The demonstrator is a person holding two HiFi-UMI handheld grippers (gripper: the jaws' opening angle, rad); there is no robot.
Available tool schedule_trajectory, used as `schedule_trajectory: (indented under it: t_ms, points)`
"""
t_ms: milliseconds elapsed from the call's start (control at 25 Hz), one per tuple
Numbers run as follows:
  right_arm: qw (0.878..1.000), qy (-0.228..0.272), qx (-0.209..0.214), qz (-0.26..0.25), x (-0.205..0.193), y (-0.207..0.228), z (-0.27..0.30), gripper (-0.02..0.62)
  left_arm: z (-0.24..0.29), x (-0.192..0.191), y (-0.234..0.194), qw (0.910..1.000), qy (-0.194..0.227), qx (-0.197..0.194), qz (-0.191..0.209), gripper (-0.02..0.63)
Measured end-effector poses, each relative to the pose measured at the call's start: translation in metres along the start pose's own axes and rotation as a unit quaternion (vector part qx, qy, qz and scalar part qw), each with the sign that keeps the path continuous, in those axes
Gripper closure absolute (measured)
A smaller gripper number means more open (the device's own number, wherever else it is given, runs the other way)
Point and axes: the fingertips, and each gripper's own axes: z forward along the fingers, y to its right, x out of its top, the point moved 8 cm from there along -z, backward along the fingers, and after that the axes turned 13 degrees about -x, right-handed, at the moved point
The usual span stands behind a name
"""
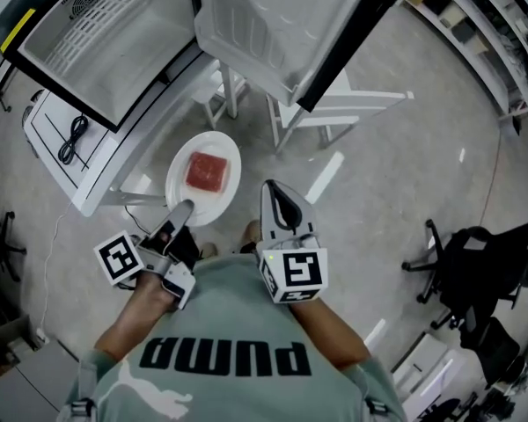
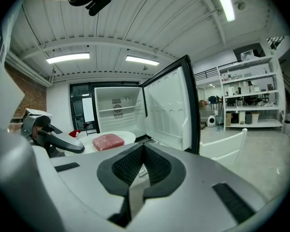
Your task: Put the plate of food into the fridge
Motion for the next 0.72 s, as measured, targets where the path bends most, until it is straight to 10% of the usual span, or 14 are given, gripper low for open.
schedule_trajectory:
  t_ms: [720]
  points:
    - [1.000,0.021,0.021,-0.009,0.003,0.048,0.008,0.591,0.028,-0.033,-0.010,0.9993,0.037,0.003,-0.001,0.569]
